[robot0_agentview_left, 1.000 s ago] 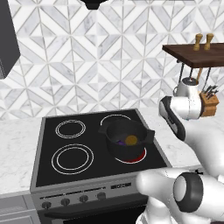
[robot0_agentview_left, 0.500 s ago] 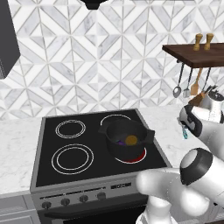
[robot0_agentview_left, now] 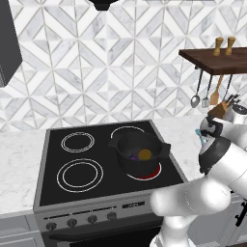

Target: Put the eggplant and avocado in the pot. Retrieve the spatula and lightly stir the vegetables in the pot.

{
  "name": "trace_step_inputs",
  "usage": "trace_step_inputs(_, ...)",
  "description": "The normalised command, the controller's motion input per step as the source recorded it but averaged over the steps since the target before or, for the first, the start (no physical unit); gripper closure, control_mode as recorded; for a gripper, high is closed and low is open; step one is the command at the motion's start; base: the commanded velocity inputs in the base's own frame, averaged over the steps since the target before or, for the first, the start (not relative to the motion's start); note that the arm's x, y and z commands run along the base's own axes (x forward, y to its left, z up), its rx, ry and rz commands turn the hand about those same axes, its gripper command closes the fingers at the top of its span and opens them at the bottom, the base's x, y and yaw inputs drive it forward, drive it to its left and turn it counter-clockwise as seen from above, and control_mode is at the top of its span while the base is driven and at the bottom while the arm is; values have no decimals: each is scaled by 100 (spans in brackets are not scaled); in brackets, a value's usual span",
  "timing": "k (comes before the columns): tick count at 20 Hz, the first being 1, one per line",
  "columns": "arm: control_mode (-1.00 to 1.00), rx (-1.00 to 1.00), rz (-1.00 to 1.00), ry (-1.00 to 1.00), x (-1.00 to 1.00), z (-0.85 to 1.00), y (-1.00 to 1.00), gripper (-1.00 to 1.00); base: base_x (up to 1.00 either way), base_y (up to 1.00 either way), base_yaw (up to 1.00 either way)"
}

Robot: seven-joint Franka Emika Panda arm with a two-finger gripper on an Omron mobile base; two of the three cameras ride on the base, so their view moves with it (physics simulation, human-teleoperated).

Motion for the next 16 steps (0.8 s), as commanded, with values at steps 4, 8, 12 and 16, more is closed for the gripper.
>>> trace_step_inputs(4, -100, 0, 10, 2, 28, -43, 14, -100, 0, 0, 0)
trace_step_inputs(8, -100, 0, 9, 2, 48, -24, 10, -100, 0, 0, 0)
trace_step_inputs(12, -100, 0, 1, 4, 45, -30, -9, -100, 0, 0, 0)
trace_step_inputs(16, -100, 0, 0, 6, 33, -38, -21, -100, 0, 0, 0)
